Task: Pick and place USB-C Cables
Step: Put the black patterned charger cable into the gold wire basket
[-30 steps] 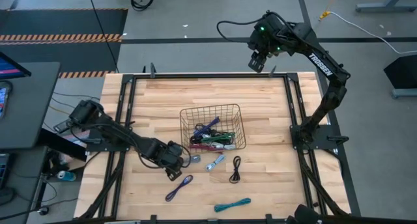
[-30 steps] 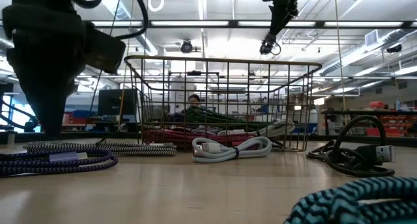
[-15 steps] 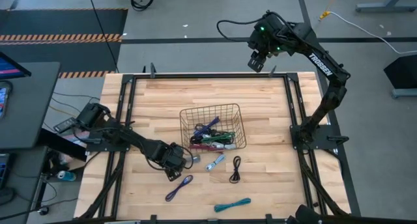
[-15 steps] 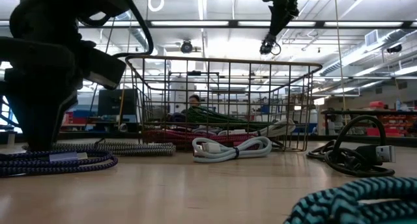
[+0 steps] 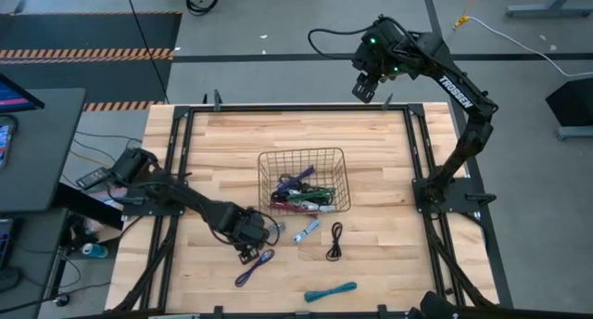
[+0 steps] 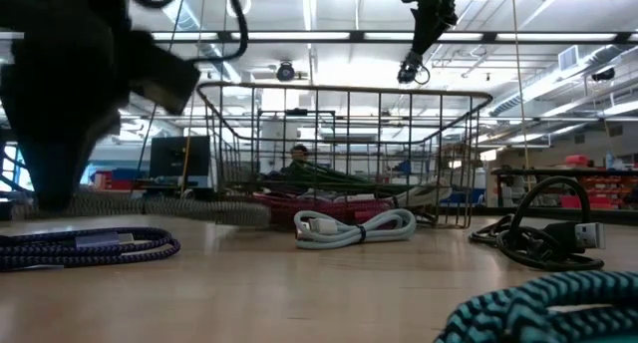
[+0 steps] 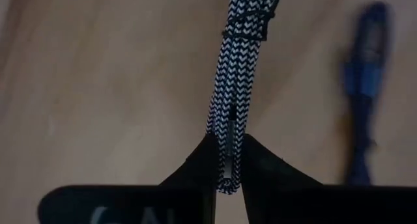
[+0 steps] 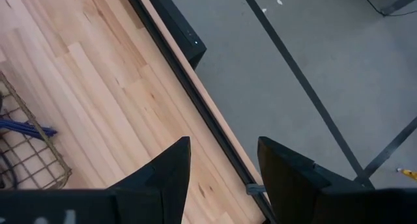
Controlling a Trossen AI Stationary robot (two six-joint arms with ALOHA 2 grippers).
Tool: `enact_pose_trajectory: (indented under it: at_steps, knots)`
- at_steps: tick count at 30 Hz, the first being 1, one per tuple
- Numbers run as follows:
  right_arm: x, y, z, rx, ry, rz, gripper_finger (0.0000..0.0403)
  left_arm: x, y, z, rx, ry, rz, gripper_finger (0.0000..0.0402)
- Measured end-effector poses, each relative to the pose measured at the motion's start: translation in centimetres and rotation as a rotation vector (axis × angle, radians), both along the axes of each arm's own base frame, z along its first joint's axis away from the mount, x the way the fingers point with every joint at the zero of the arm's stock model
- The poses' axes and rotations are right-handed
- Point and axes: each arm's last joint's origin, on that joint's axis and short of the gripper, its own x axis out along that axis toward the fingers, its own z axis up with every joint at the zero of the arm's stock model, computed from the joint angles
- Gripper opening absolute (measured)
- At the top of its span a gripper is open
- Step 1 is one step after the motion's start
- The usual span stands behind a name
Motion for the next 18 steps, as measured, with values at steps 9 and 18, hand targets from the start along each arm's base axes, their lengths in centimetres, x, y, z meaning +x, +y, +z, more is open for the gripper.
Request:
enact_pose_trajectory:
  at_steps: [9,18]
  knots:
    - [0.0,0.0,0.0,-0.001,0.001,0.001,0.0184,0.5,-1.9,5.6,0.025,0.021,-0.212,0.0043]
    - [0.0,0.0,0.0,-0.002,0.003,0.002,0.0184,1.4,0.1,11.2,0.242,0.012,-0.251,0.0043]
